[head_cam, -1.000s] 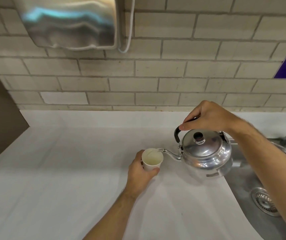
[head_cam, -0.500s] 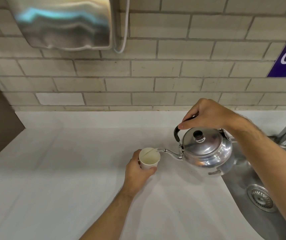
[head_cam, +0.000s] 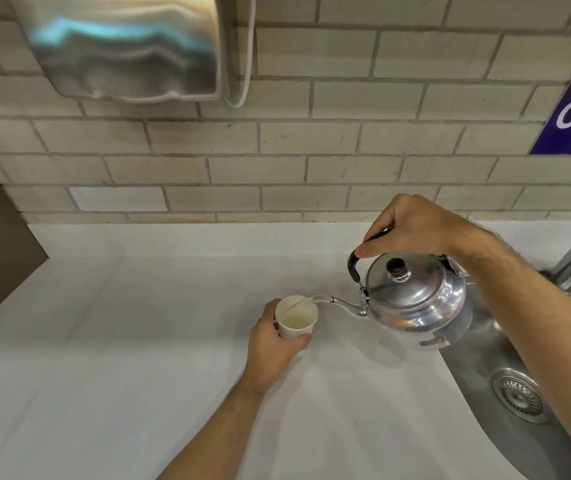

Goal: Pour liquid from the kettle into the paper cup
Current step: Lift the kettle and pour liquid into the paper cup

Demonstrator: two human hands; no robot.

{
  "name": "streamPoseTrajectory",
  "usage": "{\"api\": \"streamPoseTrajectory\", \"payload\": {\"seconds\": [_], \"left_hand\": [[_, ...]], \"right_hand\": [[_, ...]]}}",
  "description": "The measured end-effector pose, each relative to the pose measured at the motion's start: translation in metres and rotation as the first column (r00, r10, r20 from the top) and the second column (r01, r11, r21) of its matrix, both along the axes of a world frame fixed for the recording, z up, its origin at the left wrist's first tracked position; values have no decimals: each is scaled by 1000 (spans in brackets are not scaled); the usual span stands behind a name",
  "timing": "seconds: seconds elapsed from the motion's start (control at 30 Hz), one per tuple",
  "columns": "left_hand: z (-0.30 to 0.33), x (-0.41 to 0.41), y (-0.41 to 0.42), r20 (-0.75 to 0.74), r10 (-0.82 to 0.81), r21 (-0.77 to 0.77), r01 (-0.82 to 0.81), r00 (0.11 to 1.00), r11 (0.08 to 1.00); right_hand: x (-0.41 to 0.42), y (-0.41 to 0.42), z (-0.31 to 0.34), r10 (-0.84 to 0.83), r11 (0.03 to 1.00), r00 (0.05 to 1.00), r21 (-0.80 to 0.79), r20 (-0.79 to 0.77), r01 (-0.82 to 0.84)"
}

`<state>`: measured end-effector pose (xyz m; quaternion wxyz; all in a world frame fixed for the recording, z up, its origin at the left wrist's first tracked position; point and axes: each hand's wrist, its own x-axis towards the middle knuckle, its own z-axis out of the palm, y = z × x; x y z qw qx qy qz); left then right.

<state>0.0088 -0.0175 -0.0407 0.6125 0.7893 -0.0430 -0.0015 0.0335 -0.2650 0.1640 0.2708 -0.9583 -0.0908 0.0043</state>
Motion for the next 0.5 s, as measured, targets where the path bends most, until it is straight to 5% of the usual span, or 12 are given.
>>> {"api": "streamPoseTrajectory", "payload": {"seconds": [0.5], "left_hand": [[0, 1, 0, 2, -8, 6, 8, 1000, 1000]], "right_hand": [[3, -2, -1, 24, 999, 1000, -36, 16, -23]]}}
